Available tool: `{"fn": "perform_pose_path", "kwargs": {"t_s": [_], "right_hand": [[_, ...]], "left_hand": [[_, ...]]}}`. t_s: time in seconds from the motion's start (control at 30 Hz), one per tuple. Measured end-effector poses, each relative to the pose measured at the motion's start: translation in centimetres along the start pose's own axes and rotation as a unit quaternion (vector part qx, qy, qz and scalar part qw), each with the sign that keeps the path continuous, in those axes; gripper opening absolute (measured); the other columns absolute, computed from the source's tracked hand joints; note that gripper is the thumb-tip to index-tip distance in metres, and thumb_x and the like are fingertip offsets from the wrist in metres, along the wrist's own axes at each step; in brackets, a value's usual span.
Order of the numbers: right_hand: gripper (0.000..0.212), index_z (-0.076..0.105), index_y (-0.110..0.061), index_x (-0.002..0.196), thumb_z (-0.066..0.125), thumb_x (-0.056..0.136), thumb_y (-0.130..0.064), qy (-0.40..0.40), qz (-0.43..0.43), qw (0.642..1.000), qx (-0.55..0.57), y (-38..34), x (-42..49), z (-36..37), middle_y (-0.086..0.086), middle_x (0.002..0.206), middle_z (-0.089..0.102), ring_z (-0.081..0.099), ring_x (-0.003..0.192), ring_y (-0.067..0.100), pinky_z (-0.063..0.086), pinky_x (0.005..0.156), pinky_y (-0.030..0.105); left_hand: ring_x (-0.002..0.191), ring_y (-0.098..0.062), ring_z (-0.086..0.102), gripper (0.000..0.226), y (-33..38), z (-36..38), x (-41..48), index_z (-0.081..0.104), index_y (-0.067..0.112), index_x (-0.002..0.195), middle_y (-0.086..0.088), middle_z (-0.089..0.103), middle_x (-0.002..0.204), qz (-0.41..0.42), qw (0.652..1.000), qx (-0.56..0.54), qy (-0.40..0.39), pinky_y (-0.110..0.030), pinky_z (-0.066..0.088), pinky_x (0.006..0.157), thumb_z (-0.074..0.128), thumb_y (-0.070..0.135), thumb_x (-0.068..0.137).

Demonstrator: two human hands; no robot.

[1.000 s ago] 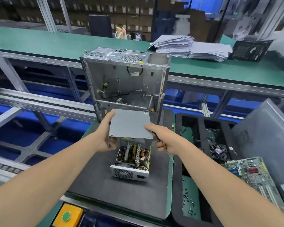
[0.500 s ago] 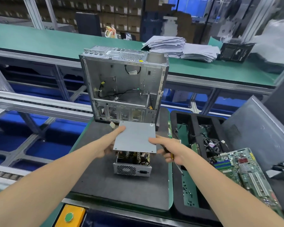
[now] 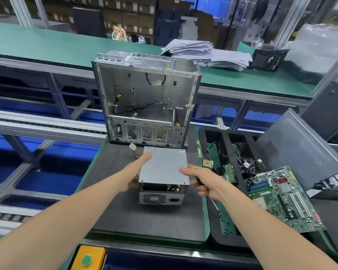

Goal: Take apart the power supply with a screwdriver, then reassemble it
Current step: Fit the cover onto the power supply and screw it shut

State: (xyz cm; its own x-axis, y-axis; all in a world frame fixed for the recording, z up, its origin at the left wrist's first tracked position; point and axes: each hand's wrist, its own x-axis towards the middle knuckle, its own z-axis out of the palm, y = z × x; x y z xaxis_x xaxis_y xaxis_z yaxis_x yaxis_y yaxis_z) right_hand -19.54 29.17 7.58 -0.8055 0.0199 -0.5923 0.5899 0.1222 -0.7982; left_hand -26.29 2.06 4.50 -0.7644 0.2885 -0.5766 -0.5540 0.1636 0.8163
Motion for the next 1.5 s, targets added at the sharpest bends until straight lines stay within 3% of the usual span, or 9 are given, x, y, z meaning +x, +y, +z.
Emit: {"fn": "perform_pose_path", "kwargs": {"t_s": [0.1,0.57,0.7,0.9,1.03,1.13,1.27,1.4,1.5], "right_hand": [[0.076,0.069,-0.049,0.127,0.096,0.056,-0.060,-0.003,0.006,1.000,0.009,0.7,0.3,0.2,-0.009,0.061,0.062,0.023,0.051,0.013,0.025,0.042,0.022],[0.054,0.076,-0.052,0.107,0.098,0.058,-0.059,-0.014,0.030,0.999,0.037,2.4,2.3,0.2,-0.005,0.067,0.061,0.025,0.051,0.012,0.024,0.045,0.024],[0.057,0.075,-0.048,0.118,0.094,0.065,-0.058,-0.036,0.032,0.998,0.038,2.8,2.7,0.2,-0.006,0.071,0.065,0.024,0.050,0.012,0.023,0.044,0.022],[0.060,0.070,-0.050,0.127,0.088,0.071,-0.061,-0.059,0.028,0.997,0.028,2.6,2.7,0.4,-0.002,0.090,0.078,0.023,0.049,0.012,0.024,0.044,0.021],[0.063,0.070,-0.053,0.126,0.090,0.067,-0.062,-0.061,0.035,0.997,0.025,2.5,2.8,0.2,-0.001,0.102,0.081,0.024,0.048,0.012,0.025,0.044,0.020],[0.066,0.069,-0.055,0.126,0.092,0.064,-0.062,-0.055,0.046,0.997,0.012,2.5,2.9,0.3,0.002,0.108,0.081,0.024,0.047,0.011,0.026,0.043,0.020],[0.070,0.074,-0.041,0.121,0.092,0.058,-0.064,-0.020,0.064,0.998,-0.009,2.0,3.1,0.4,0.002,0.100,0.082,0.029,0.043,0.010,0.032,0.044,0.020],[0.078,0.078,-0.027,0.111,0.092,0.050,-0.073,0.030,0.054,0.998,-0.019,1.9,3.2,0.7,-0.001,0.084,0.076,0.031,0.043,0.013,0.037,0.047,0.022],[0.088,0.074,-0.015,0.105,0.088,0.047,-0.079,0.113,0.042,0.992,-0.024,2.3,3.4,1.0,0.011,0.081,0.068,0.035,0.046,0.016,0.041,0.050,0.026]], "left_hand": [[0.122,-0.035,0.067,0.081,-0.7,-0.2,0.4,0.074,0.020,0.124,-0.014,0.074,0.124,-0.007,1.000,0.006,0.010,-0.050,0.053,0.107,0.067,0.083,0.074],[0.116,-0.035,0.069,0.093,-0.9,0.1,1.4,0.075,0.025,0.120,-0.005,0.079,0.113,-0.028,0.998,0.046,0.040,-0.053,0.044,0.115,0.061,0.094,0.058],[0.135,-0.026,0.052,0.127,-0.8,-0.1,1.5,0.036,0.018,0.150,-0.005,0.055,0.144,-0.070,0.991,0.072,0.083,-0.049,0.033,0.120,0.060,0.098,0.054],[0.106,-0.026,0.076,0.092,-0.1,0.6,1.7,0.067,0.019,0.132,-0.006,0.078,0.114,-0.062,0.998,-0.013,0.002,-0.040,0.052,0.105,0.063,0.080,0.063],[0.139,-0.028,0.050,0.108,-0.5,0.8,2.1,0.044,0.021,0.152,-0.010,0.043,0.155,-0.082,0.993,0.024,0.087,-0.048,0.036,0.119,0.060,0.083,0.066],[0.134,-0.029,0.051,0.105,-0.8,0.7,2.2,0.029,0.017,0.153,-0.008,0.049,0.146,-0.073,0.990,0.052,0.112,-0.050,0.039,0.116,0.055,0.079,0.072],[0.107,-0.023,0.068,0.084,-0.8,1.0,2.3,0.027,0.017,0.146,-0.003,0.065,0.123,-0.068,0.992,0.025,0.103,-0.040,0.055,0.087,0.056,0.072,0.090],[0.106,-0.033,0.074,0.064,-0.6,1.7,2.5,0.034,0.019,0.145,-0.011,0.069,0.126,-0.074,0.993,-0.063,0.073,-0.054,0.059,0.095,0.054,0.060,0.099],[0.112,-0.037,0.071,0.060,-0.9,1.9,2.7,0.037,0.017,0.148,-0.014,0.066,0.131,-0.083,0.991,-0.083,0.067,-0.058,0.056,0.099,0.050,0.054,0.102]]}}
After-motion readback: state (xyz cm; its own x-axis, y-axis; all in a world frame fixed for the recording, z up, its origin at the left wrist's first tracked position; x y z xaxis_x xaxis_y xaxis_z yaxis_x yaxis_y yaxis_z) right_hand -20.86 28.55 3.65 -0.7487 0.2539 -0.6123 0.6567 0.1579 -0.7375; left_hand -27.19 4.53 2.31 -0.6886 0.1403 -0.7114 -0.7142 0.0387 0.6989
